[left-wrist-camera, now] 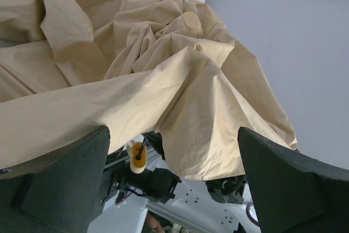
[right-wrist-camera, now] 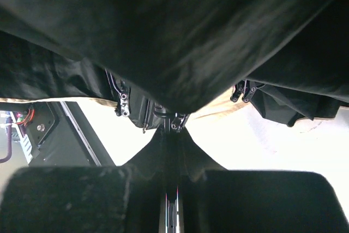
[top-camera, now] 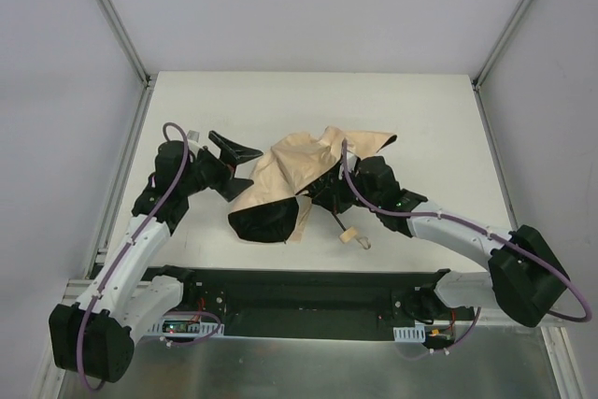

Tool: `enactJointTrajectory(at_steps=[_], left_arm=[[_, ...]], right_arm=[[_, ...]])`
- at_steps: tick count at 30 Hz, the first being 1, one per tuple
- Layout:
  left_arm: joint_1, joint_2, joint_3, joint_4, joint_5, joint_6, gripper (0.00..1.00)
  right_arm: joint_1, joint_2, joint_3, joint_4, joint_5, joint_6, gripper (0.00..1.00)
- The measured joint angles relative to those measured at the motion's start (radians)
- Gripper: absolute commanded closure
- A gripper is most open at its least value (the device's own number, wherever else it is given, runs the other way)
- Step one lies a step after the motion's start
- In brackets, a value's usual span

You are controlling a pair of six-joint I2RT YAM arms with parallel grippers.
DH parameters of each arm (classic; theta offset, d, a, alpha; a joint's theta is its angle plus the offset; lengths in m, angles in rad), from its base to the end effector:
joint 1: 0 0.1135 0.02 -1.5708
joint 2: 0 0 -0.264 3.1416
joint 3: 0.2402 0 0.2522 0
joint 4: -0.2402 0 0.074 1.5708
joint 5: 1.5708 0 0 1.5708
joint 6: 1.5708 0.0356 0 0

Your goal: Put away the umbrella

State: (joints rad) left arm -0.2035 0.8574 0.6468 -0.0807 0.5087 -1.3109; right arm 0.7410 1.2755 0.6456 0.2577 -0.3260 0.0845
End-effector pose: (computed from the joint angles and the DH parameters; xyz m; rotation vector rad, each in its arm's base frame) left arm 0.1924 -0.0574 0.2904 -0.7516 1.9813 -1.4565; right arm 0.1965 0.1953 0.2311 -0.8613 1.8291 0.8532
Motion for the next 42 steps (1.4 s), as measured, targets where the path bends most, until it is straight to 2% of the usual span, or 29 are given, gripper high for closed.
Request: enactJointTrajectory(at_steps=[3,4,12,19,25,27,30,33,36,37,39,40,41,42], left_arm=[[-0.012,0.050,0.034,0.015,0.009,-0.011,0.04],[-0.021,0.064,0.049,0.019,0.009,-0.011,0.01],[-0.120,0.114,0.140,0.038,0.004,-0.003,0.01],[-0.138,0.203,0.262,0.052,-0.020,0.044,0.01],[-0.158,0.286,0.298,0.168,-0.001,0.054,0.03],[-0.167,0.317,0.298,0.208,0.021,0.051,0.17],[-0.171,0.339,0.291,0.265,0.039,0.034,0.45],[-0.170,0.339,0.270,0.325,0.038,0.024,0.62],[-0.171,0.340,0.264,0.390,0.043,0.013,0.93],[-0.171,0.340,0.264,0.413,0.048,0.010,0.99],[-0.171,0.341,0.259,0.466,0.053,0.027,1.00],[-0.170,0.341,0.253,0.497,0.055,0.036,1.00],[-0.171,0.342,0.247,0.526,0.055,0.034,1.00],[-0.170,0.345,0.240,0.558,0.056,0.036,1.00]], right_arm=[[0.000,-0.016,0.000,0.001,-0.004,0.006,1.00],[0.000,-0.020,0.001,0.000,-0.004,0.009,1.00],[0.005,-0.037,0.084,-0.009,-0.010,0.042,1.00],[0.018,-0.063,0.145,-0.010,-0.045,0.057,1.00],[0.046,-0.069,0.161,-0.032,-0.051,0.068,1.00],[0.047,-0.073,0.162,-0.043,-0.047,0.072,1.00],[0.048,-0.077,0.165,-0.053,-0.038,0.076,1.00],[0.053,-0.087,0.180,-0.063,-0.028,0.075,1.00],[0.056,-0.106,0.201,-0.083,-0.008,0.075,1.00],[0.056,-0.113,0.206,-0.087,0.002,0.075,0.93],[0.058,-0.125,0.220,-0.098,0.021,0.079,0.67],[0.059,-0.131,0.228,-0.105,0.027,0.079,0.50],[0.064,-0.136,0.234,-0.111,0.027,0.079,0.40],[0.073,-0.143,0.241,-0.123,0.029,0.078,0.36]])
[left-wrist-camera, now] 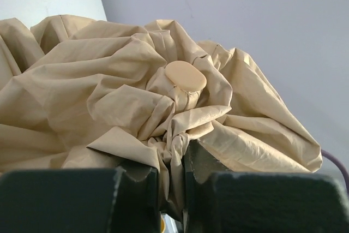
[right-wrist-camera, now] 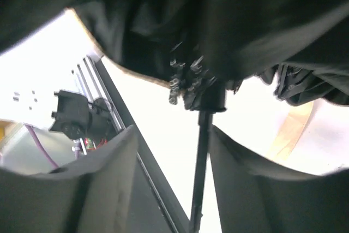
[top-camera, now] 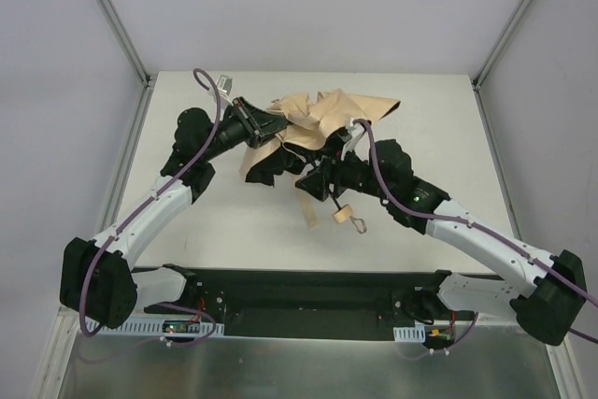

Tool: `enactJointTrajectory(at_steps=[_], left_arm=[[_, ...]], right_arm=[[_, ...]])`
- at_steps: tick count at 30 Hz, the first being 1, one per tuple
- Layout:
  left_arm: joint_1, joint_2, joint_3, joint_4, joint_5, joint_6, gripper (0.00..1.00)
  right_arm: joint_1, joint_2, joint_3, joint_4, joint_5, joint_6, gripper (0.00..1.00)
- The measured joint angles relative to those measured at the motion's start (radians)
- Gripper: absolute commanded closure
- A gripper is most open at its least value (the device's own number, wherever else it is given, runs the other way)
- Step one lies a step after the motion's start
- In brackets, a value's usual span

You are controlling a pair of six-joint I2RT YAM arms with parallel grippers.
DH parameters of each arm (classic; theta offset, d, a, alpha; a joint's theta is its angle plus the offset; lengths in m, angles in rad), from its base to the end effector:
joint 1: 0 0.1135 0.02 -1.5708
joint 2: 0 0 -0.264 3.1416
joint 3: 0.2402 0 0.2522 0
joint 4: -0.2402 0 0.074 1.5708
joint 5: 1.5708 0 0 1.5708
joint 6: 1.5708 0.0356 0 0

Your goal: Put away the umbrella

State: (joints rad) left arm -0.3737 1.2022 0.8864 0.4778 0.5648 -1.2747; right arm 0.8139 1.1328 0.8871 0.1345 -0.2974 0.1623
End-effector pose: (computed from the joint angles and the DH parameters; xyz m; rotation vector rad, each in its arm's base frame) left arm 0.2528 -0.1196 0.3575 -0.2048 1.6780 -1.6970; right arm 0.1762 0.2017 0.3392 -0.7864 1.5912 0.9707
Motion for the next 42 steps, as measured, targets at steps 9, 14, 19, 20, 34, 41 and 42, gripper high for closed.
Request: enactJointTrajectory(at_steps=[9,14,19,20,34,41,42], left_arm=[[0.061,0.016,-0.021,0.267,0.146,0.115,1.00],[0.097,0.015,-0.020,0.438,0.258,0.170,1.00],[0.098,0.008,-0.014,0.544,0.373,0.200,1.00],[0.098,0.004,-0.014,0.556,0.390,0.205,1.00],[0.098,-0.013,0.022,0.667,0.427,0.196,1.00],[0.098,-0.021,0.050,0.702,0.397,0.166,1.00],[0.098,-0.019,0.060,0.712,0.397,0.155,1.00]], right_arm=[[0.021,-0.277,0.004,-0.373,0.080,-0.026,0.17],[-0.012,-0.489,0.036,-0.607,0.169,-0.048,0.17],[-0.034,-0.447,0.265,-0.776,0.189,-0.082,0.21],[-0.034,-0.417,0.330,-0.793,0.175,-0.091,0.23],[0.098,0.096,0.829,-0.705,-0.090,-0.048,0.74],[0.283,0.365,1.063,-0.717,-0.127,0.014,0.45],[0.286,0.372,1.080,-0.732,-0.126,0.020,0.40]])
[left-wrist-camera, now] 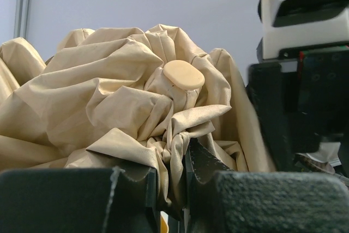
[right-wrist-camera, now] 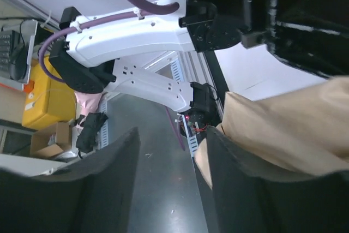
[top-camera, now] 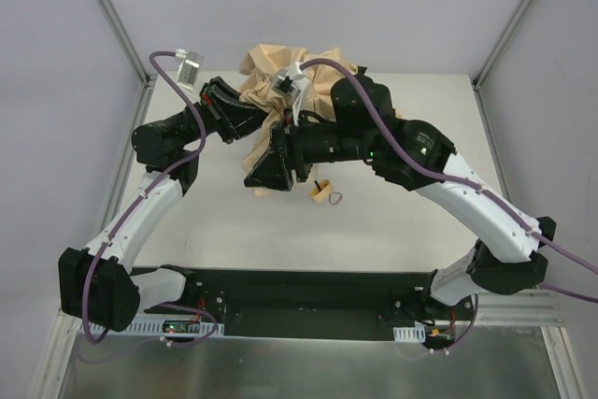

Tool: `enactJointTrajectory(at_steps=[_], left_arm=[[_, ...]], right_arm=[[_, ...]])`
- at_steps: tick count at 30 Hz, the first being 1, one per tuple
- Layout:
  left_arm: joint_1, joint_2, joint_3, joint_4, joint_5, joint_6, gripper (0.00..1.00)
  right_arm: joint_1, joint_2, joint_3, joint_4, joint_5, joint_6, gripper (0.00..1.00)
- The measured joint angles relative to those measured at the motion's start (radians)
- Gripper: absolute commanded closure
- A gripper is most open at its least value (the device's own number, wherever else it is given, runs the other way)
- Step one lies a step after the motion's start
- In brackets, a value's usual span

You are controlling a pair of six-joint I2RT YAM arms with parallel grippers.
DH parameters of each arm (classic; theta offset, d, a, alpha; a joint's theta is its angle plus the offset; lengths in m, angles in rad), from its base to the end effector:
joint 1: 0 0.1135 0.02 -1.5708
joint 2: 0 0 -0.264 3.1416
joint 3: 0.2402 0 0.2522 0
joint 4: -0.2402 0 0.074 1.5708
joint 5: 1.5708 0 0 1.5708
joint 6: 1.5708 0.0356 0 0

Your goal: Put away the umbrella

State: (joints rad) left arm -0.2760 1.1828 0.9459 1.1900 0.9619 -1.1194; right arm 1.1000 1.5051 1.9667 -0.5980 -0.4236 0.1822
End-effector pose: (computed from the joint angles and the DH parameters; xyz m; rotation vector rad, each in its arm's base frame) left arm 0.2104 -0.0899 0.4356 0.6888 1.0061 -1.5350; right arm 0.1234 0.2747 0.5253 -1.1284 1.5022 1.2814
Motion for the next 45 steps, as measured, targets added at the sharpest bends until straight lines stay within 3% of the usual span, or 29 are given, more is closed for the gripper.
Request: enactJointTrajectory(at_steps=[4,8,14,18,22,23,24,28,29,34,42,45], left_arm=[[0.000,0.006,0.035,0.035,0.001,-0.047,1.00],[0.000,0.008,0.036,0.048,0.019,-0.072,1.00],[0.000,0.008,0.036,0.052,0.058,-0.079,1.00],[0.000,0.008,0.036,0.055,0.065,-0.087,1.00],[0.000,0.006,0.035,0.055,0.078,-0.097,1.00],[0.000,0.006,0.035,0.055,0.078,-0.099,1.00],[0.000,0.006,0.035,0.055,0.079,-0.101,1.00],[0.000,0.006,0.035,0.055,0.081,-0.109,1.00],[0.000,0.006,0.035,0.055,0.081,-0.110,1.00],[0.000,0.006,0.030,0.059,0.074,-0.117,1.00],[-0.012,0.003,-0.045,0.060,0.013,-0.097,1.00],[-0.024,0.004,-0.051,0.060,-0.007,-0.095,1.00]], right_arm=[[-0.026,-0.002,0.116,-0.103,0.017,-0.019,0.29],[-0.107,-0.122,0.134,-0.140,0.034,-0.028,0.21],[-0.434,-0.448,-0.044,-0.179,0.047,-0.035,0.20],[-0.704,-0.484,-0.083,-0.222,-0.071,-0.034,0.17],[-0.814,-0.450,-0.204,-0.247,-0.182,-0.031,0.20],[-0.822,-0.438,-0.236,-0.247,-0.209,-0.026,0.26],[-0.826,-0.428,-0.268,-0.242,-0.234,-0.017,0.39],[-0.829,-0.414,-0.379,-0.200,-0.319,0.031,0.93],[-0.829,-0.414,-0.386,-0.190,-0.333,0.037,0.99],[-0.718,-0.403,-0.363,-0.100,-0.375,0.104,1.00],[-0.248,-0.260,-0.276,0.179,-0.296,0.285,0.99],[-0.161,-0.137,-0.181,0.225,-0.256,0.325,0.95]])
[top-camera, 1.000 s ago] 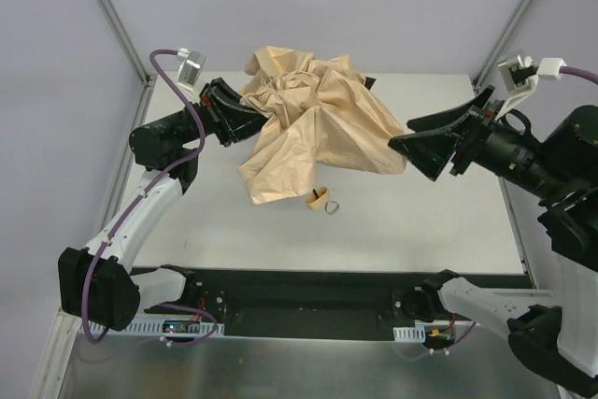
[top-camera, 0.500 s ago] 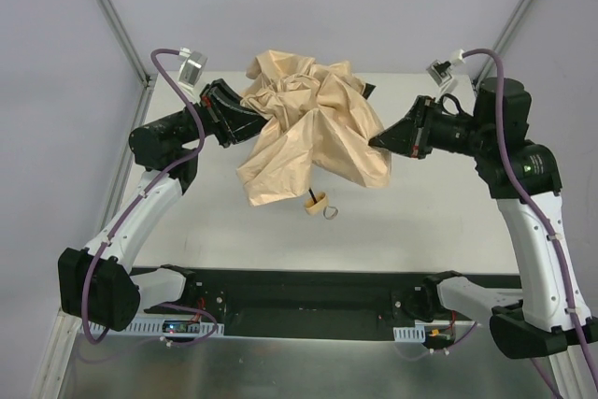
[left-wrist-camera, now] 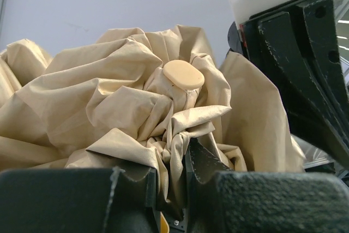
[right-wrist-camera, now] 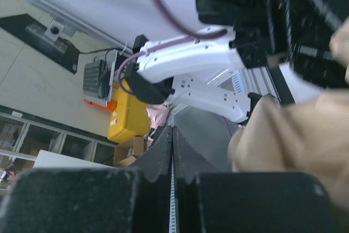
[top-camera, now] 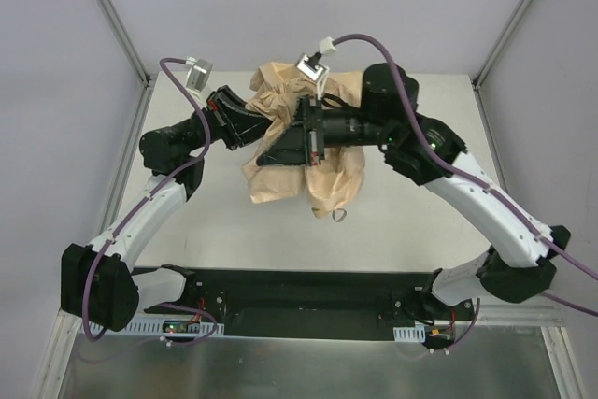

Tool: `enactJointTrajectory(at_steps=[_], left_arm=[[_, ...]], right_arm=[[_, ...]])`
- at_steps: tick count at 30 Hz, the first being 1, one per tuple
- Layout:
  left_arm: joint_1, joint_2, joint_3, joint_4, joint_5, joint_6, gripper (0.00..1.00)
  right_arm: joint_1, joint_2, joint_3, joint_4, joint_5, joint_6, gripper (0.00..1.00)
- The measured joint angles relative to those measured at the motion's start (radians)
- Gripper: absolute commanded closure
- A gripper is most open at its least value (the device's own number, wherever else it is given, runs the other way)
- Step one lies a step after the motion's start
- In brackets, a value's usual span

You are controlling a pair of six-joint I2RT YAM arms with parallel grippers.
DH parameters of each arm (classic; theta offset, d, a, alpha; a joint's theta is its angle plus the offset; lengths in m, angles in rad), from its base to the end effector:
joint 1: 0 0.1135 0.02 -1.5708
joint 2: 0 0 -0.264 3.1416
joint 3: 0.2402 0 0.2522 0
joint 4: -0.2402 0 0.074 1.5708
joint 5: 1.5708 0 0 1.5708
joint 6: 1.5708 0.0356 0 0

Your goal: Put away the umbrella

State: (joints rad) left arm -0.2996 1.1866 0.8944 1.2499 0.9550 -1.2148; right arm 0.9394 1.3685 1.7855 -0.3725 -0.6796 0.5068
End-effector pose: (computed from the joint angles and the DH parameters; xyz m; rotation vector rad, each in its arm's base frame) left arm 0.2086 -0.0949 0.4225 0.6585 1.0405 -1.6360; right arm 0.1403 0.2297 0.5307 -0.9677 1.5087 1.6088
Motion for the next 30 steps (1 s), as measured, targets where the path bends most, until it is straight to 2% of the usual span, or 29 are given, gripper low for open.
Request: enactJointTrajectory(at_steps=[3,6,11,13,16,17,20,24,27,30], left_arm=[[-0.009,0.006,-0.002,0.002,-0.014,-0.008,1.00],[-0.009,0.015,-0.009,0.002,-0.020,-0.023,1.00],[-0.009,0.028,-0.024,0.000,-0.021,-0.045,1.00],[-0.009,0.035,-0.024,0.002,-0.021,-0.061,1.00],[-0.009,0.045,-0.024,0.001,-0.021,-0.085,1.00],[-0.009,0.048,-0.024,0.001,-0.021,-0.090,1.00],[-0.009,0.052,-0.015,-0.001,-0.017,-0.113,1.00],[-0.009,0.052,-0.002,0.002,-0.017,-0.137,1.00],[-0.010,0.052,-0.001,0.002,-0.016,-0.148,1.00],[-0.016,0.052,-0.001,0.002,-0.016,-0.156,1.00]], right_arm=[[0.017,0.115,0.106,-0.024,0.034,0.009,0.82],[0.009,0.163,0.183,-0.116,0.066,-0.027,0.69],[-0.071,0.077,0.225,-0.249,0.074,-0.112,0.56],[-0.224,-0.023,0.203,-0.281,0.055,-0.130,0.50],[-0.520,-0.172,0.137,-0.304,0.029,-0.168,0.45],[-0.612,-0.214,0.104,-0.322,0.018,-0.188,0.41],[-0.752,-0.303,0.016,-0.391,0.004,-0.269,0.26],[-0.733,-0.296,-0.102,-0.432,0.021,-0.389,0.18],[-0.676,-0.254,-0.194,-0.414,0.033,-0.433,0.18],[-0.604,-0.190,-0.218,-0.405,0.048,-0.453,0.18]])
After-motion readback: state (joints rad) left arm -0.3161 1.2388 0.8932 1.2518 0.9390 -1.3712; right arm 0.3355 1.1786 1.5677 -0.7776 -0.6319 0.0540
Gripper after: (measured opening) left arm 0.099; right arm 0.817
